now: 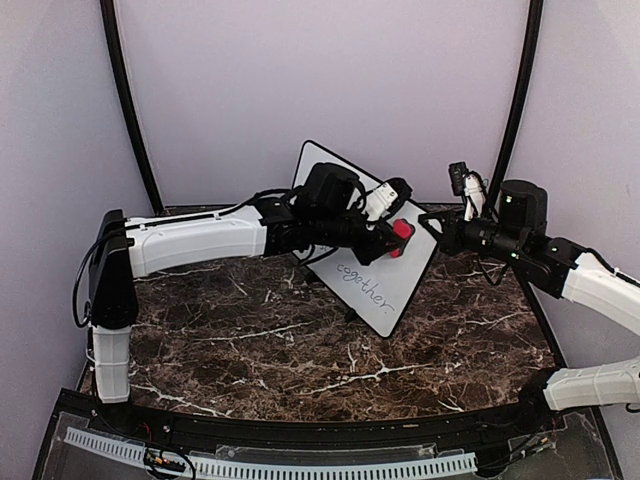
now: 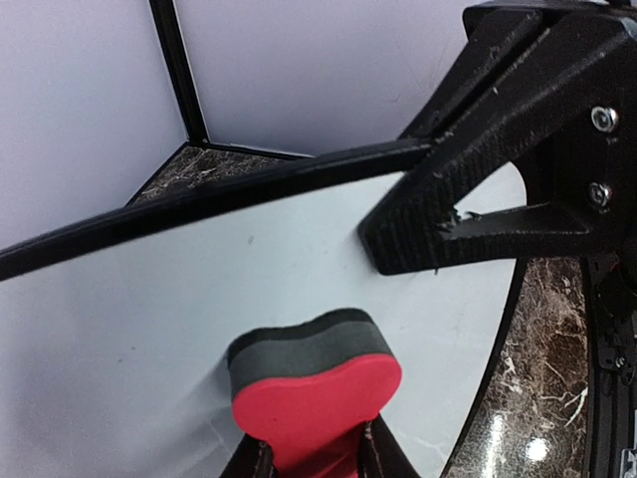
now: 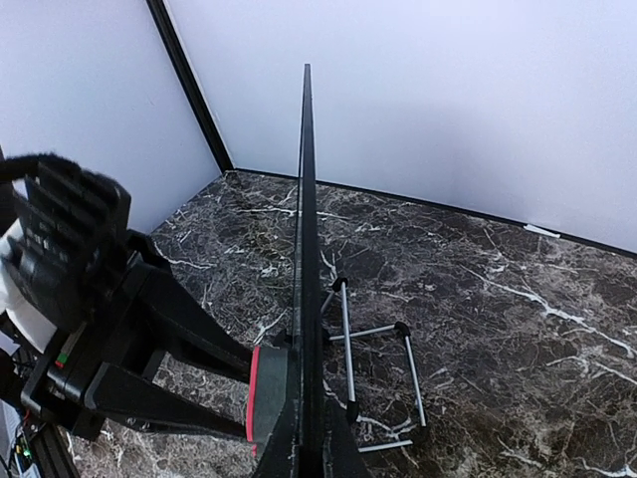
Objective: Erase the whiteboard
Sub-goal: Erase the center of the whiteboard.
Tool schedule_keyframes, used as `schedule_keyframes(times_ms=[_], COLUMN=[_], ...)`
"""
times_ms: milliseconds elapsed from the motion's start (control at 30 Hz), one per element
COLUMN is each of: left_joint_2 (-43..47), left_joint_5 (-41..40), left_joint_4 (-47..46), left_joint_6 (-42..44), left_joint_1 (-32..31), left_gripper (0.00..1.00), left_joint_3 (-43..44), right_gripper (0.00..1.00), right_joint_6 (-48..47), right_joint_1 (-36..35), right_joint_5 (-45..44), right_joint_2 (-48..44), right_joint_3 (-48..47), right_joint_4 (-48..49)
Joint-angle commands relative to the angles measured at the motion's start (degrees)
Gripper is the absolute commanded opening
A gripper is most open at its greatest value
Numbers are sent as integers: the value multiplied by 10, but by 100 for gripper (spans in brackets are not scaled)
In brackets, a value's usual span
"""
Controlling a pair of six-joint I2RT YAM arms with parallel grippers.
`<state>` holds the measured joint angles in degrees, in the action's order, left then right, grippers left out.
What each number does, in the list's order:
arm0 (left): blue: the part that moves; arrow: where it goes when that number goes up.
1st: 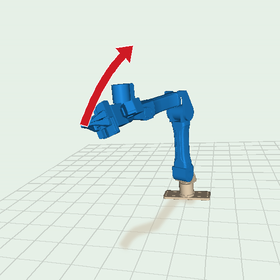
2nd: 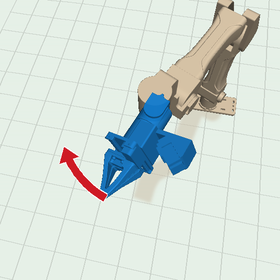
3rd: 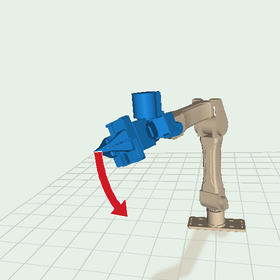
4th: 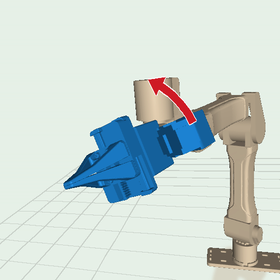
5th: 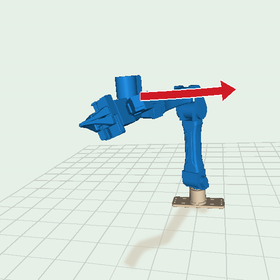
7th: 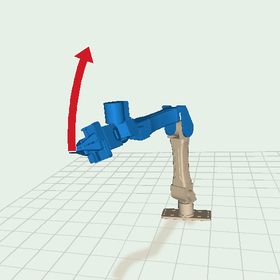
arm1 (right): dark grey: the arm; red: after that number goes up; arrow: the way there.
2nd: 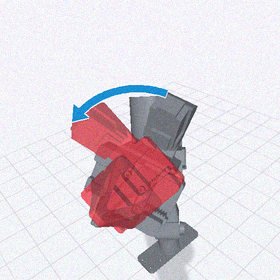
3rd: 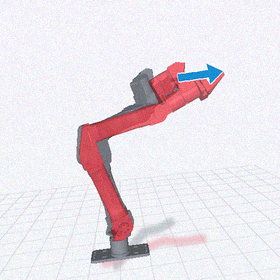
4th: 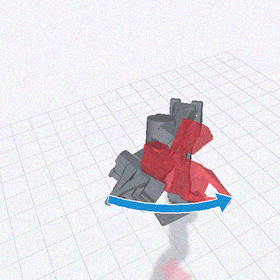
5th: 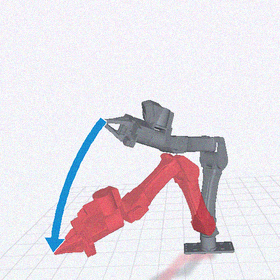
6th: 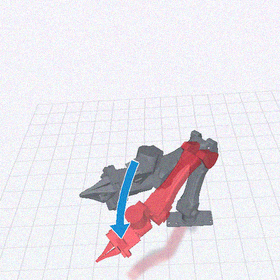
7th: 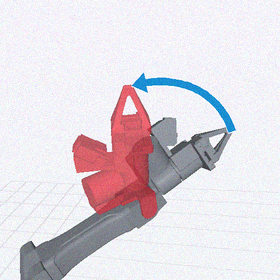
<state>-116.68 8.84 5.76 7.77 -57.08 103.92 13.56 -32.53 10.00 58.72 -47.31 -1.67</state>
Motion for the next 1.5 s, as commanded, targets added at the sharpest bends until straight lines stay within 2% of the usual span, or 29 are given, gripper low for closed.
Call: schedule_keyframes(times_ms=[0,300,700,1000,1200,1333,1467], left_joint_2=[-21,-22,-19,-22,-25,-5,1], left_joint_5=[8,-2,-65,-79,-73,-65,-73], left_joint_4=[76,85,73,76,113,86,63], left_joint_6=[7,-12,-25,-23,-41,-52,-52], left_joint_1=[-28,-38,-37,-35,-25,3,37], left_gripper=[14,14,14,15,14,14,13], left_joint_3=[-4,-14,77,82,43,-39,-69], right_gripper=[0,0,0,0,0,0,0], right_joint_6=[-45,-46,-46,-47,-48,-48,-47], right_joint_1=[-30,-30,-30,-30,-30,-31,-31], right_joint_5=[88,86,87,89,89,90,92], right_joint_2=[8,5,5,9,11,10,9], right_joint_3=[13,15,15,13,12,12,12], right_joint_4=[-58,-58,-58,-58,-58,-57,-57])
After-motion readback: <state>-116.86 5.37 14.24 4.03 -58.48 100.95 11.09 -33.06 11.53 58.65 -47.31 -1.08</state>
